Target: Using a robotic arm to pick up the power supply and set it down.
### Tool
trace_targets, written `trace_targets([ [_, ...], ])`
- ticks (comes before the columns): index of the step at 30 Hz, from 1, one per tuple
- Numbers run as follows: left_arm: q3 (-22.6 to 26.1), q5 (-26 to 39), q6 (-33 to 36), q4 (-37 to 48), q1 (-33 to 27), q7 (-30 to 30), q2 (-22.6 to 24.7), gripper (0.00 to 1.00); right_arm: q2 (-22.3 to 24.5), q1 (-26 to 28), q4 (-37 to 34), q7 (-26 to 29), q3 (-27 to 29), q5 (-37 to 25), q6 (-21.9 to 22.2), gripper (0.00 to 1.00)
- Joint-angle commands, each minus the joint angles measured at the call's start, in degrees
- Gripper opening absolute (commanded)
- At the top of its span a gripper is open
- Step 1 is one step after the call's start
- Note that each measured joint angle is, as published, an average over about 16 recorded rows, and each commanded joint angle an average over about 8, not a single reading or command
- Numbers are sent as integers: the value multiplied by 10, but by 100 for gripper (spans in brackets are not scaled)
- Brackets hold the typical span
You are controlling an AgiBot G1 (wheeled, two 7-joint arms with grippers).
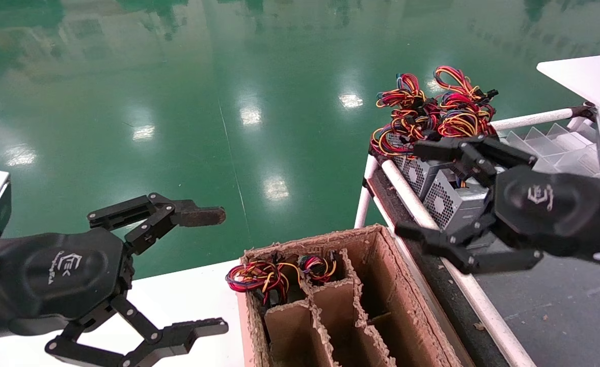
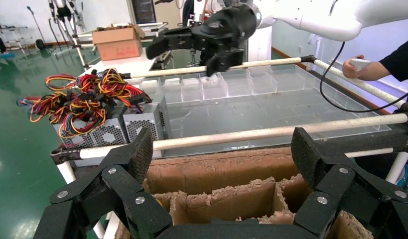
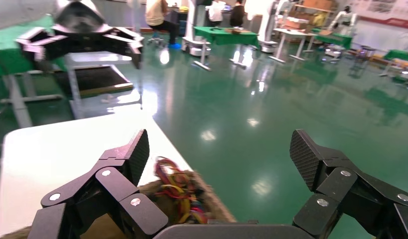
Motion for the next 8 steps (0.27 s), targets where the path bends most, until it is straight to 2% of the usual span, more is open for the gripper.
trace_targets([
  [1,0,0,0,0,0,0,0,100,3,-14,24,13,9,1,2,100],
  [8,0,0,0,0,0,0,0,100,10,-53,89,48,32,4,6,100],
])
